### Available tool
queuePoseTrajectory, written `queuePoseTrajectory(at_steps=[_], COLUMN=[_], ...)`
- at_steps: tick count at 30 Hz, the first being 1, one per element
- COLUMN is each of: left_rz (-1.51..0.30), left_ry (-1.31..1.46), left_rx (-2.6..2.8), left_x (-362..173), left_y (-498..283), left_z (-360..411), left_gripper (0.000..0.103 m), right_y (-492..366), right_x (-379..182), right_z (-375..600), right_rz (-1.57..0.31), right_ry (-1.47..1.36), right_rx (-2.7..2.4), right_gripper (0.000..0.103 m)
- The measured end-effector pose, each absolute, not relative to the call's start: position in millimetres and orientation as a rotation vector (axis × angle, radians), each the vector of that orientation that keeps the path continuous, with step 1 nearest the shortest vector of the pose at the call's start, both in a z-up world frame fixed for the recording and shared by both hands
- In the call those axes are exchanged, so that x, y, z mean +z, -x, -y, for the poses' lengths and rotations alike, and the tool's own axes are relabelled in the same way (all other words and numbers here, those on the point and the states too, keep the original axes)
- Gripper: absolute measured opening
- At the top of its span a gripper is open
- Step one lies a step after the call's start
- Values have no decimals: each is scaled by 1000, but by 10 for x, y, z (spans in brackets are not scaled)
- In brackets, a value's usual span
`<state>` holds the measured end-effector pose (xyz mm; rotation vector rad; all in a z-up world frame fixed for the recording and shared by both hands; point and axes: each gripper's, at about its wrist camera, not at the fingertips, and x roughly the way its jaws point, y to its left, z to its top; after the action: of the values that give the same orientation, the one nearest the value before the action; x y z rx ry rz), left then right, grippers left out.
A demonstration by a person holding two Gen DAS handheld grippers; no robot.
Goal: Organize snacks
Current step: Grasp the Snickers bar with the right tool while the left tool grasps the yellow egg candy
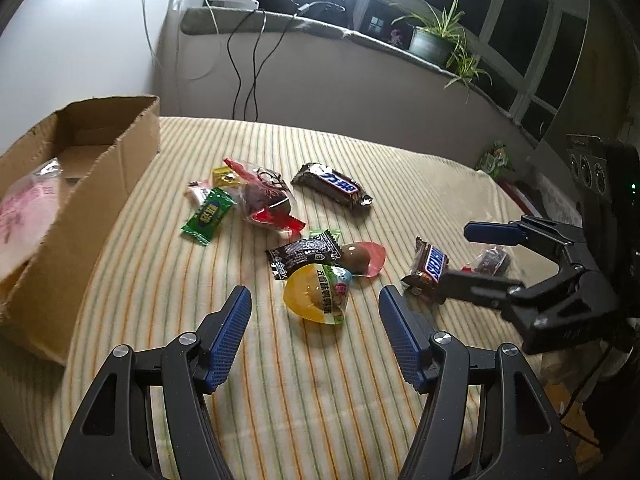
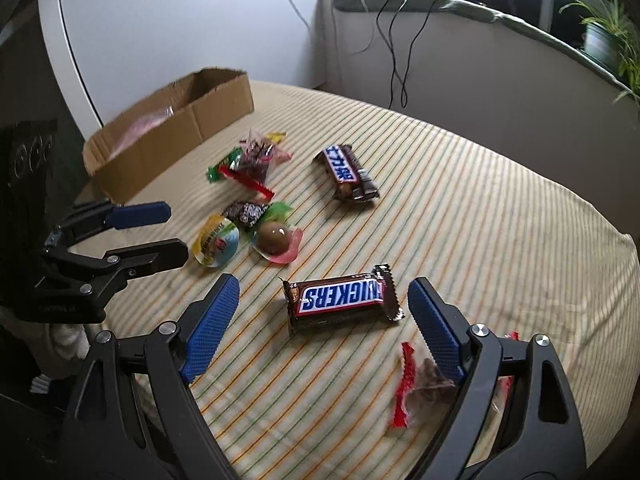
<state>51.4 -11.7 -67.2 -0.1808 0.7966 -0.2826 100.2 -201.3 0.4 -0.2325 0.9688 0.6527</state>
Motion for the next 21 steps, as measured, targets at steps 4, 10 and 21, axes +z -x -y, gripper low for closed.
queuePoseTrajectory(at_steps=[4,10,21], left_rz=[-806,-839,-849], left_ry=[133,95,72], left_rx=[-289,-288,-286], left_x=[-698,-808,-834], left_y=[-584,-716,-733], left_z=[217,308,338], left_gripper=[63,59,42], right_y=[-1039,-1160,-1241], right_x=[-128,-321,-462], right_z=[1937,1918,1973], right_rz=[-996,-1048,-1091], right_ry=[279,306,272], right_rx=[650,628,662], right_gripper=[89,89,88])
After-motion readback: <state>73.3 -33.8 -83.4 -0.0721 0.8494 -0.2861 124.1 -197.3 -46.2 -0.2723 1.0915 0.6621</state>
